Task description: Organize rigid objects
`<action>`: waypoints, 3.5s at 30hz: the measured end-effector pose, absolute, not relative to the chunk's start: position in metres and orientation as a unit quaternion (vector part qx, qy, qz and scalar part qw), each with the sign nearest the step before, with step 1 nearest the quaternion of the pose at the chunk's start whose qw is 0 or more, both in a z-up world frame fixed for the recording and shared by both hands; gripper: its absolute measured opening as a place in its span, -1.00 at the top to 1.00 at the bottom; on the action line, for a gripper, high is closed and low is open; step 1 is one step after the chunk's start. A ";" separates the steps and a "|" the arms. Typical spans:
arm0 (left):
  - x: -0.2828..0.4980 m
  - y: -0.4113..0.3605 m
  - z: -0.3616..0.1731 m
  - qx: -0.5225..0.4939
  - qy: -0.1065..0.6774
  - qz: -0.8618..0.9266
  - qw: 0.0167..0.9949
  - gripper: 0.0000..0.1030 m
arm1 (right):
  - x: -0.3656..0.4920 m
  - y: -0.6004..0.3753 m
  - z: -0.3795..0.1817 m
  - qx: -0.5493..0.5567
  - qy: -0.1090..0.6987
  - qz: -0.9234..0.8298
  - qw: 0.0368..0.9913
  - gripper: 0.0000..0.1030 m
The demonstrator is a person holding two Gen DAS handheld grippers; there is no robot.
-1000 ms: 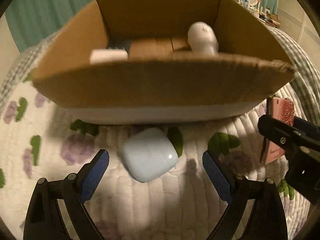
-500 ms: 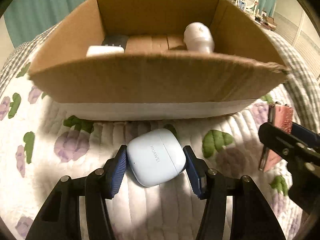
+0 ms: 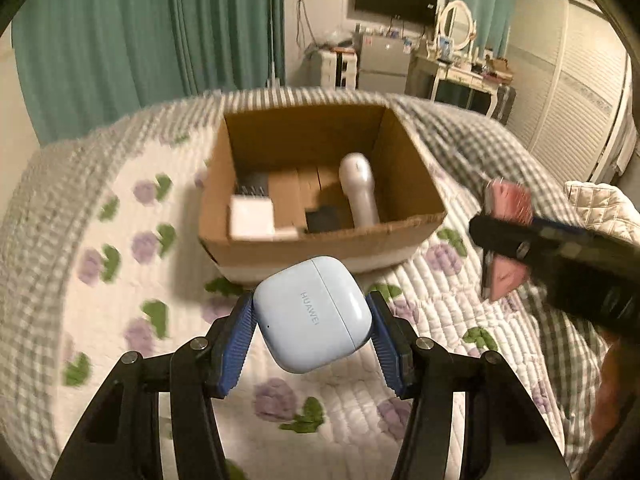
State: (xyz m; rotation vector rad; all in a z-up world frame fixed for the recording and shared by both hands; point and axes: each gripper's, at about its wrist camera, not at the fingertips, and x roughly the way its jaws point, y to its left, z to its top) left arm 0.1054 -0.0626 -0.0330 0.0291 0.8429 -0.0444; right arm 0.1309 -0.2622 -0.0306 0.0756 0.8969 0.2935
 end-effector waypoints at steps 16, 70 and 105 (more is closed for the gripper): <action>0.188 -0.019 0.054 0.014 0.322 -0.025 0.946 -0.10 | 0.203 -0.204 0.098 -0.028 0.332 0.191 0.923 -0.38; 0.036 -0.015 0.124 0.033 0.151 0.023 0.988 -0.99 | 0.065 -0.255 0.125 -0.053 0.216 0.103 0.969 -1.00; 0.040 -0.013 0.016 0.028 0.212 0.032 0.976 -0.99 | 0.065 -0.243 0.011 -0.018 0.200 0.119 0.972 -1.00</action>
